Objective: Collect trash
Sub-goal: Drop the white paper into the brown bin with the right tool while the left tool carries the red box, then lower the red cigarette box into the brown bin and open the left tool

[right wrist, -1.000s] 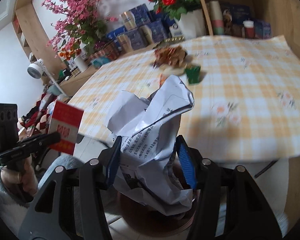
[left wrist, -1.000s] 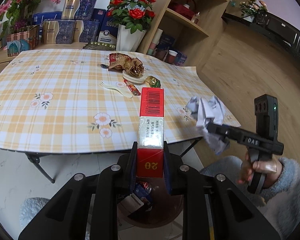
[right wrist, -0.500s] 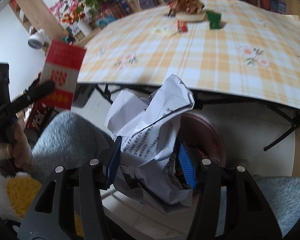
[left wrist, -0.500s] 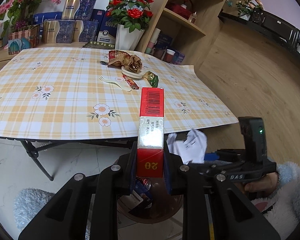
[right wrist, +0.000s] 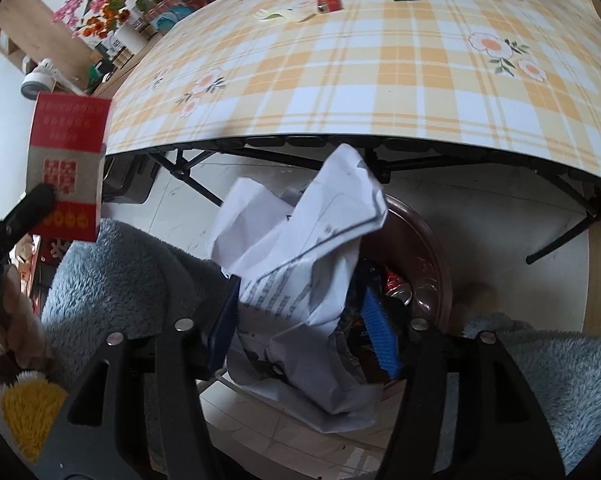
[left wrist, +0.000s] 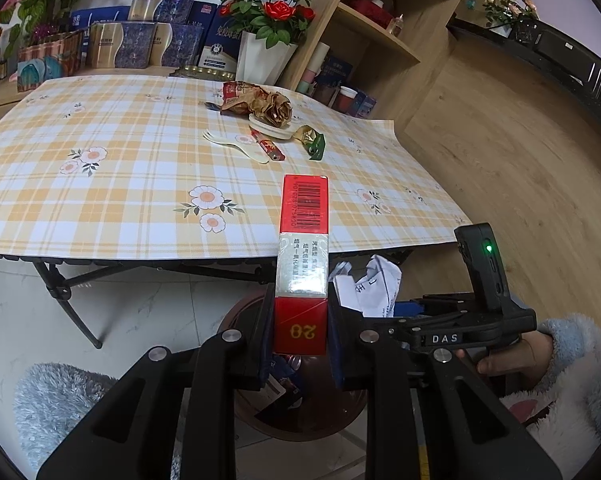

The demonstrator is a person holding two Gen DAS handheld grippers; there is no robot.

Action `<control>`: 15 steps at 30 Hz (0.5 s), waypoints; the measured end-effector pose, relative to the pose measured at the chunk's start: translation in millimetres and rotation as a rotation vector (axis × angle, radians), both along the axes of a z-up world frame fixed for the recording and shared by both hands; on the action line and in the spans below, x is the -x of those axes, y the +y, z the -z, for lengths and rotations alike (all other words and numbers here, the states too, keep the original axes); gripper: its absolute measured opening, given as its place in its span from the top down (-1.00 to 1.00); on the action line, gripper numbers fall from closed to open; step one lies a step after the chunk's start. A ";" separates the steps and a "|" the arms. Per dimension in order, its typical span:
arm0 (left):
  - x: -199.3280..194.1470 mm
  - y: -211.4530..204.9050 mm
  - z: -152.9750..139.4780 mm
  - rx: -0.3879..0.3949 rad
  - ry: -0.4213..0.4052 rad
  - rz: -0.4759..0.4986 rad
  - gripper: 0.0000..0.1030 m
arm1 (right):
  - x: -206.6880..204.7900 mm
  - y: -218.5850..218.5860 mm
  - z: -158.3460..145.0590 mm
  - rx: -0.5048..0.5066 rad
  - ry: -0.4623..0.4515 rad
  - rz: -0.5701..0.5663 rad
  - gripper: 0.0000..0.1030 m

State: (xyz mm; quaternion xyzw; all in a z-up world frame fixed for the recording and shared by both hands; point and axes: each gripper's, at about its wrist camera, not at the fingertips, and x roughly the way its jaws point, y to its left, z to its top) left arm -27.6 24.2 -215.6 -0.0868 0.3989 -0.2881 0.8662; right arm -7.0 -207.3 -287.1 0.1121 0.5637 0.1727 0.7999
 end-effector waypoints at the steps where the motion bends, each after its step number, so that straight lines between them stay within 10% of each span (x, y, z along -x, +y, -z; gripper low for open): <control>1: -0.1 -0.6 0.2 -0.002 0.000 0.002 0.57 | -0.9 -1.0 -0.1 -0.001 0.000 0.009 -0.30; 10: 1.5 -6.9 1.0 -0.035 -0.007 0.015 0.57 | 5.1 -13.5 -21.0 0.016 -0.113 0.053 -0.88; 15: 3.6 -15.7 -0.7 -0.066 -0.027 0.048 0.57 | 15.8 -22.5 -40.8 0.189 -0.266 0.094 -0.89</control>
